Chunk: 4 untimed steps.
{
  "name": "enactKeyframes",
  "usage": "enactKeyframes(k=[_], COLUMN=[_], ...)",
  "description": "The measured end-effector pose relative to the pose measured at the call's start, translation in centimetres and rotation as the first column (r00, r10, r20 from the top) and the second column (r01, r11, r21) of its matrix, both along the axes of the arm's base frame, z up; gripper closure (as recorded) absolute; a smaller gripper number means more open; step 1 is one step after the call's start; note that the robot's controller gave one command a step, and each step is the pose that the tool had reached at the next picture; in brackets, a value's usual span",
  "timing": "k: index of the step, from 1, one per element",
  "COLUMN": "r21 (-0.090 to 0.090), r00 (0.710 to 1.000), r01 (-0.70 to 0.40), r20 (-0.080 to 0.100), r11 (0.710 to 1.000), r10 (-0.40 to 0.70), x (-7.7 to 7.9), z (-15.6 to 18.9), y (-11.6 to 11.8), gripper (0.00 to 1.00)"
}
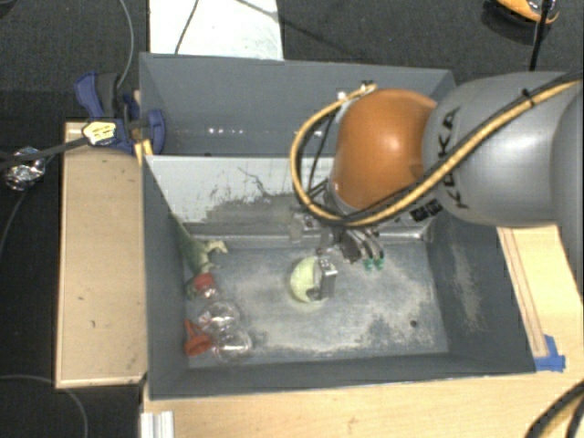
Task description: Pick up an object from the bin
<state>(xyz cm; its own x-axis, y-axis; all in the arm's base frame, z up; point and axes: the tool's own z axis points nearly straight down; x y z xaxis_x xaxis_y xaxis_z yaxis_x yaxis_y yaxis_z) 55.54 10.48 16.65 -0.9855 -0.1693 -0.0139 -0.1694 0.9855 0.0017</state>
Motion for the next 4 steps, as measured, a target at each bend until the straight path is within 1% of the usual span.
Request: enactKeyframes(k=[1, 2, 3, 4], r21=[0.000, 0.000, -0.001, -0.002], r00=[1.000, 0.998, 0.987, 0.982], r01=[0.001, -0.069, -0.161, -0.189], r20=[-0.005, 0.004, -0.003, -0.002], r11=[1.000, 0.998, 0.987, 0.982], r10=[-0.001, 0.069, 0.161, 0.189], x=[-0.1, -0.5, -1.2, -1.2], z=[-0.2, -2.0, -4.8, -5.5], y=[0.0, -0.7, -1.8, -2.1], gripper=[0.00, 0.00, 0.00, 0.00])
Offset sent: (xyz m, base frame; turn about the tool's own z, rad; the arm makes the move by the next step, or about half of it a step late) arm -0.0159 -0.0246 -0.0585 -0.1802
